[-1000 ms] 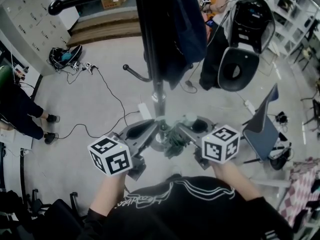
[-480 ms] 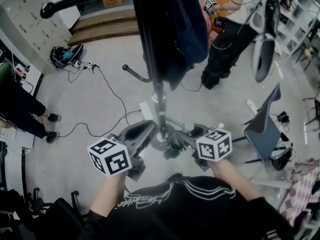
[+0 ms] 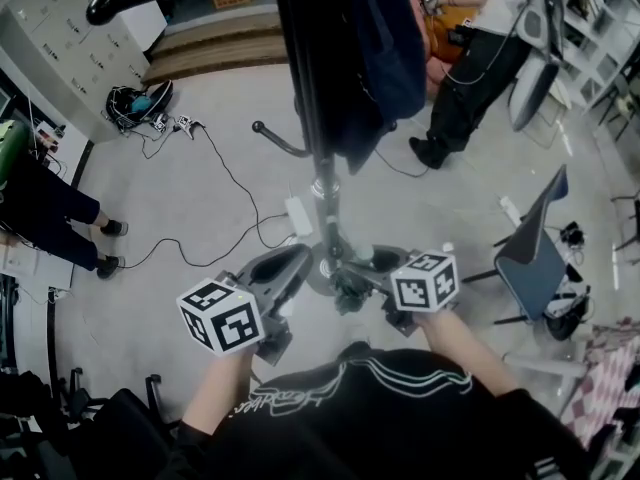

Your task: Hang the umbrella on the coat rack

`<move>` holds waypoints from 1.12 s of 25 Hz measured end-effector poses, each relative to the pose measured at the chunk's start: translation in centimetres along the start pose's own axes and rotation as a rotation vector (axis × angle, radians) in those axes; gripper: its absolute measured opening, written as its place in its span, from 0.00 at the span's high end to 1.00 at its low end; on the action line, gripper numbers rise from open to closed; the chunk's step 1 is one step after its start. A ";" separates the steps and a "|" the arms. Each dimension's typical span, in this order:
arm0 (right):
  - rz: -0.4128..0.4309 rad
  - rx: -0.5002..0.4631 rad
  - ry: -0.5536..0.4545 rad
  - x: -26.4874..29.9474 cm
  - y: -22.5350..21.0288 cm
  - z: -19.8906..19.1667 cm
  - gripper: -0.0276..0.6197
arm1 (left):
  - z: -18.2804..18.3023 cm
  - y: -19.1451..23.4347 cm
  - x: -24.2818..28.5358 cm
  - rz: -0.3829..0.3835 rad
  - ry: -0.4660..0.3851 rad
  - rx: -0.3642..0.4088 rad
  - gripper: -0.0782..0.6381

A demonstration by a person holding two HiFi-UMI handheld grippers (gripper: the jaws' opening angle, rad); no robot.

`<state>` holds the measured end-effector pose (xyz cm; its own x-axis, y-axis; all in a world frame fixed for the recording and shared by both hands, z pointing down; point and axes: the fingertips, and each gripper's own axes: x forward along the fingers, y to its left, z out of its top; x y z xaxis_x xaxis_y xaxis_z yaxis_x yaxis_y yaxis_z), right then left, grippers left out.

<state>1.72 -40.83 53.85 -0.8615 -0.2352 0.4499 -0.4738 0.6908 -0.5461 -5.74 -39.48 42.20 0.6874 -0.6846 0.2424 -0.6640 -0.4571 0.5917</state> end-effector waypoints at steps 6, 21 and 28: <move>0.024 0.049 -0.011 0.3 0.1 0.0 0.60 | -0.6 0.0 -0.8 0.005 0.009 -0.009 0.84; -0.016 0.039 -0.299 -7.7 4.2 4.4 0.60 | -2.0 -3.7 -3.0 -0.082 0.018 -0.005 0.84; -0.031 -0.065 -0.411 -11.7 11.0 4.8 0.86 | -2.2 -8.0 -6.3 -0.166 -0.005 0.028 0.84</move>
<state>5.72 -33.74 39.21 -0.8543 -0.5009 0.1387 -0.4996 0.7176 -0.4852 -4.11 -30.26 37.62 0.7866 -0.6016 0.1394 -0.5498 -0.5795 0.6016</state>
